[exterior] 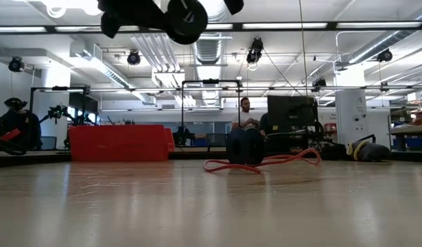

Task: Coil cords
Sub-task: Coil the white wire onto the black spool

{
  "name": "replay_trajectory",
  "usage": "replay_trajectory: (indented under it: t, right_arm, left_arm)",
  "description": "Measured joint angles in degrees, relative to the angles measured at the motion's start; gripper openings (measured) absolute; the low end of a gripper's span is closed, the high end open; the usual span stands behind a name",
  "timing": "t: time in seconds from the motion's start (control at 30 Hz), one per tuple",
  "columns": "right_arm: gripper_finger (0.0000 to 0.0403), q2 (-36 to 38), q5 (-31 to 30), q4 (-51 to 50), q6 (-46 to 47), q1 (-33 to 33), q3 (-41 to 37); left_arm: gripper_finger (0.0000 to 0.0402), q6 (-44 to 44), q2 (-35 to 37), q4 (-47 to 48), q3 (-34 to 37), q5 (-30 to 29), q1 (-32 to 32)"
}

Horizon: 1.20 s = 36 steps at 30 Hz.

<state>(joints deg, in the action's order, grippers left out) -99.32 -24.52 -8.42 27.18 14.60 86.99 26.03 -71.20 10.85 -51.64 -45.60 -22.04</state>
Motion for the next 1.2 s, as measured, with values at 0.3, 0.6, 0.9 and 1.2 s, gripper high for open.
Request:
replay_trajectory:
  t: [0.3, 0.6, 0.9, 1.2]
  right_arm:
    - [0.0, -1.11, -4.98, -1.8, -1.5, 0.01, -0.34]
    - [0.0007, -2.15, -5.28, -1.56, -5.15, 0.26, -0.34]
    - [0.0066, -2.3, -8.73, -3.79, -7.79, 2.21, -0.49]
    - [0.0114, -2.11, -15.8, -2.81, -11.54, 5.25, -0.49]
  left_arm:
    - [0.0, -1.02, 0.95, -5.52, 0.0, -0.26, 1.92]
    - [0.0, -4.69, 2.95, -11.92, 0.09, 3.17, 2.1]
    - [0.0, -7.18, 6.58, -13.43, 0.0, 4.7, 1.84]
    - [0.0, -10.48, 10.0, -13.24, -0.02, 4.68, 0.77]
